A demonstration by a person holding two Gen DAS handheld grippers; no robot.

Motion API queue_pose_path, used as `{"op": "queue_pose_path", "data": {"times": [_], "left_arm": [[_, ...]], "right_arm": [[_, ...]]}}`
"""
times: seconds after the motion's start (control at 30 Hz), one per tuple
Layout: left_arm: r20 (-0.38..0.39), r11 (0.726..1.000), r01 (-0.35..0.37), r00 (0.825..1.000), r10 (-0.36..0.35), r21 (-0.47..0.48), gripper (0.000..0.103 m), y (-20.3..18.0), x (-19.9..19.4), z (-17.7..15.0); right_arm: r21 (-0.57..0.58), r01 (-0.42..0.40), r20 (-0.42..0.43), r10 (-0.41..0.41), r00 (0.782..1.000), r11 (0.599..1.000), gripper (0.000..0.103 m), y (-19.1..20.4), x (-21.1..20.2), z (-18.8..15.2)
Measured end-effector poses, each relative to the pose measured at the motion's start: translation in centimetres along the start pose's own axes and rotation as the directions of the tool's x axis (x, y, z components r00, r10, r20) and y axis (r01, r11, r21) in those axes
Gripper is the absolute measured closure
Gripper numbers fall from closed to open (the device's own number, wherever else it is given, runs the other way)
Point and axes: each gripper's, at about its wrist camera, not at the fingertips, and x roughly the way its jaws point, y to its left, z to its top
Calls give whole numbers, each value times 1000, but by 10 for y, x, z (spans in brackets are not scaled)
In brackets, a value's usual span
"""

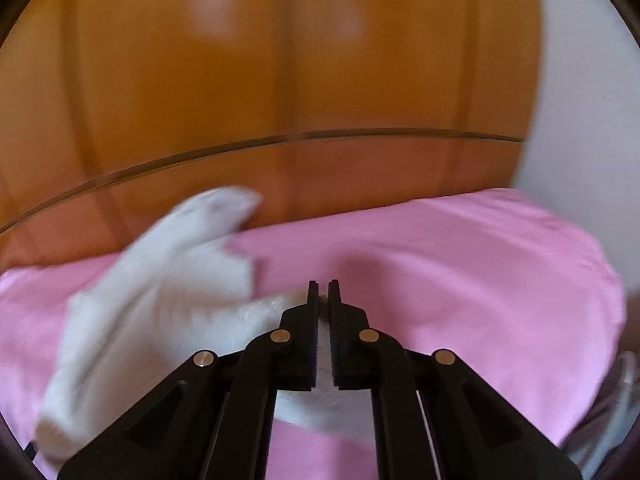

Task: Fold small clothes
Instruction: 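Grasp the sweater body with the left gripper while the right gripper lifts its sleeve, then lift and shake the sweater out with both grippers, then lay it down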

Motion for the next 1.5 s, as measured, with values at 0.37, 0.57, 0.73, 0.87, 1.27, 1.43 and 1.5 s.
{"op": "queue_pose_path", "data": {"times": [0.37, 0.57, 0.73, 0.87, 1.27, 1.43, 1.5], "left_arm": [[65, 970, -28, 997, 45, -240, 92, 124, 16, 104], [87, 870, -210, 957, 275, -447, 78, 234, 19, 184], [118, 831, -161, 958, 262, -533, 24, 250, 20, 163], [94, 860, 53, 996, -6, -507, 32, 217, 40, 113], [-42, 791, 374, 893, -448, -484, 90, 77, 108, 72], [-15, 827, 350, 918, -397, -440, 94, 85, 92, 90], [27, 848, 341, 932, -362, -406, 95, 99, 67, 99]], "right_arm": [[55, -99, -105, 105, 989, 994, 49, -16, 44, -16], [114, -442, -277, 456, 846, 890, 49, 48, 38, -76], [303, -621, -334, 691, 641, 723, 59, 102, 28, -119], [422, -669, -305, 791, 531, 612, 70, 126, 19, -136], [434, -641, -297, 772, 562, 633, 90, 174, 45, -132], [302, -672, -232, 736, 636, 676, 93, 147, 7, -101], [251, -679, -203, 723, 660, 690, 93, 130, -12, -88]]}}
